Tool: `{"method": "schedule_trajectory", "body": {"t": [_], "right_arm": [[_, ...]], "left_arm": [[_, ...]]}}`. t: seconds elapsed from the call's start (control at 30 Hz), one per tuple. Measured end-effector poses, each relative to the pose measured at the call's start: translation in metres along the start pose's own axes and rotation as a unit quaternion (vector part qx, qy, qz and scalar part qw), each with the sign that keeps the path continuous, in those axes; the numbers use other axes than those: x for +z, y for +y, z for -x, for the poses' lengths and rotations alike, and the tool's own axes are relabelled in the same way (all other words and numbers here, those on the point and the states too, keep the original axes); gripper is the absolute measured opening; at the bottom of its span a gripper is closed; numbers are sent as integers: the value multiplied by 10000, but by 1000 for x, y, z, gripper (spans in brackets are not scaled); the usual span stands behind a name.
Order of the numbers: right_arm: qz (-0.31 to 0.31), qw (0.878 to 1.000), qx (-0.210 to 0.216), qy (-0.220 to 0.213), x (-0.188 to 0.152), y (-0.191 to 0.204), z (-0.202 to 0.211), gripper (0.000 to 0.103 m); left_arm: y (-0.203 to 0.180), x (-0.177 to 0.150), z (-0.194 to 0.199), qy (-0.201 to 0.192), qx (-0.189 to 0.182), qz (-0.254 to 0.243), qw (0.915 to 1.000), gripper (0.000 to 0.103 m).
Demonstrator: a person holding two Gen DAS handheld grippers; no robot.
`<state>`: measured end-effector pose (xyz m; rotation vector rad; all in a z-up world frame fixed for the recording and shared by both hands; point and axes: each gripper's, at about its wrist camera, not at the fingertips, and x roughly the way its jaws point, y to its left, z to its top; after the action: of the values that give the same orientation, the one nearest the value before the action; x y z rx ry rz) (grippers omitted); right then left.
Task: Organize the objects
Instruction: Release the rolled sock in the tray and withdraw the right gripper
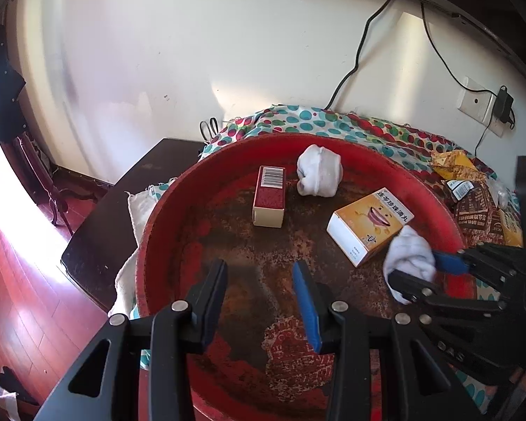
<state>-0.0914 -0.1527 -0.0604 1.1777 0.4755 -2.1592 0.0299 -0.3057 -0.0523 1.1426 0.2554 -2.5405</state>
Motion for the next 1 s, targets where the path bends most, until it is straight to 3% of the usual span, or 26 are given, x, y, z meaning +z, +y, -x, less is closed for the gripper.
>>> {"method": "schedule_trajectory", "body": {"t": [0.07,0.23,0.37,0.53,0.6,0.83,0.9,1.0], "right_arm": [[-51,10000,31,50,-1,-2,0,38],[-101,9999,-12,10,41,5,-14,38],[-117,9999,-45,9,41,-5,-9,38],[-129,9998,-19,-123,31,-18,3,52],[-153,9996,37,-233,39,1,5,54],[-245,9969,-21,-752,-14,-14,65,64],[-340,9956,-129,-861,-13,-4,58,67],[-673,9924,-330,-977,-29,-28,57,69]], "left_arm": [[3,0,-1,23,2,59,10000,40],[5,0,-2,17,0,108,9999,40],[4,0,-3,28,-9,84,10000,40],[2,-1,-5,56,-9,67,10000,40],[2,-1,-6,58,3,60,10000,40],[-1,-2,-11,133,61,13,9999,40],[-3,-3,-9,114,42,-11,9999,40],[-7,-4,-9,107,26,-75,9999,40]]}}
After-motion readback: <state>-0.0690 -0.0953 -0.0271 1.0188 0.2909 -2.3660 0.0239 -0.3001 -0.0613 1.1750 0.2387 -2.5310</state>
